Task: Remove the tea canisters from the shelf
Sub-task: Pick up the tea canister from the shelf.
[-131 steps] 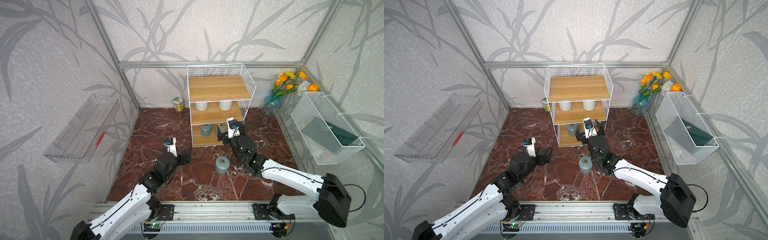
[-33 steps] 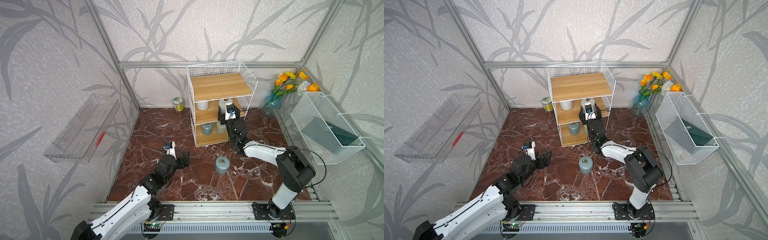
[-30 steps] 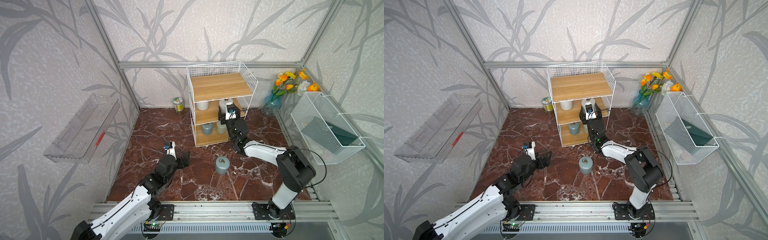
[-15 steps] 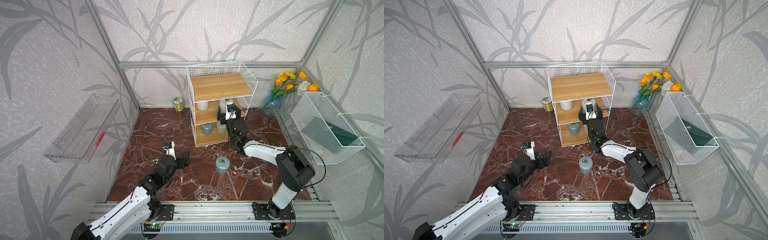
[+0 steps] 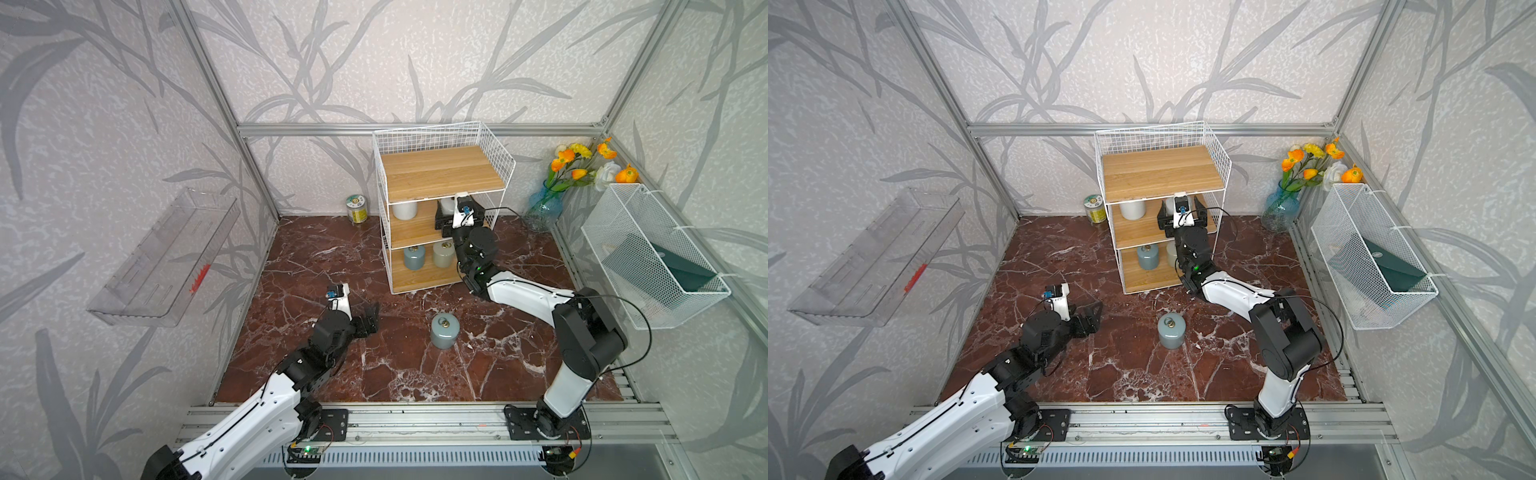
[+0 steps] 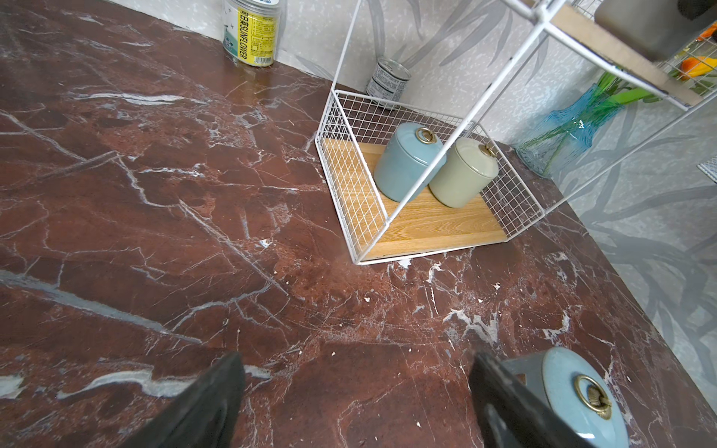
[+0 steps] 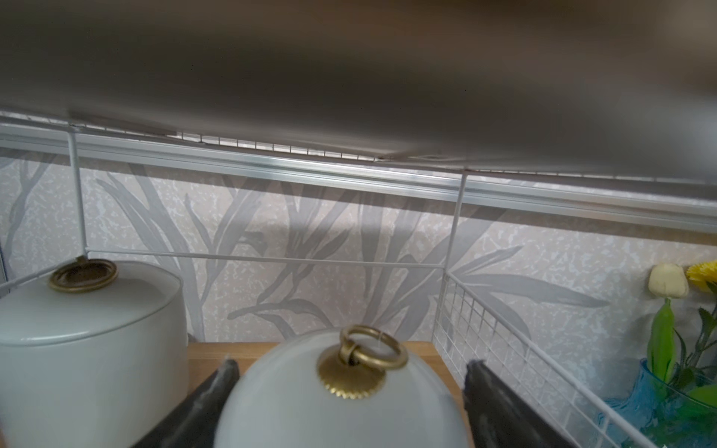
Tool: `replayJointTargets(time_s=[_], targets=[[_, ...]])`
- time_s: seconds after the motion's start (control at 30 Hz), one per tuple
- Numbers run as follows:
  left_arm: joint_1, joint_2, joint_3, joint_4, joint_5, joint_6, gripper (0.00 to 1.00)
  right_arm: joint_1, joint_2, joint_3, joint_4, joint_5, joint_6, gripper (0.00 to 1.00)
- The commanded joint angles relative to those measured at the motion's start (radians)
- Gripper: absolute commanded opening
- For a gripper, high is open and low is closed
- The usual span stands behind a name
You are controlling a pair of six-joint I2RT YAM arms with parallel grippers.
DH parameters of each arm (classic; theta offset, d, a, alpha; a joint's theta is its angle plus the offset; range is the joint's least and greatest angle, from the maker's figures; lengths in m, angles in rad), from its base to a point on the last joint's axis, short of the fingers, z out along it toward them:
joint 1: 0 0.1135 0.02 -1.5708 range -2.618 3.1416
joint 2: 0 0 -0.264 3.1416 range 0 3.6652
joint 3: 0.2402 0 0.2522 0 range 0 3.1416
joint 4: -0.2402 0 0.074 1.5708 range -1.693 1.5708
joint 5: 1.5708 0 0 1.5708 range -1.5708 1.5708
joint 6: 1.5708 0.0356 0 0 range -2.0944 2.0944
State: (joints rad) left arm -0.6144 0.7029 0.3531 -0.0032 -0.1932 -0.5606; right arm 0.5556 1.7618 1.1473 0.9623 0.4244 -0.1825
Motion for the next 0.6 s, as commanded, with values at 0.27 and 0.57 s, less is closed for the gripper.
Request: replayJointTargets(time_s=[0.27,0.57], targets=[[-0.004,-0.04,-0.026,-0.039,-0.028,-0.005,0.92,-0.016,0.038,0.047,-0.073,-0.035,0.021,0.84],[-0.004,-0.052,-0.04,-0.035,-0.033,-0.013,0.92,-0.017,0.056,0.066,-0.129,-0.028,-0.004,0.85]])
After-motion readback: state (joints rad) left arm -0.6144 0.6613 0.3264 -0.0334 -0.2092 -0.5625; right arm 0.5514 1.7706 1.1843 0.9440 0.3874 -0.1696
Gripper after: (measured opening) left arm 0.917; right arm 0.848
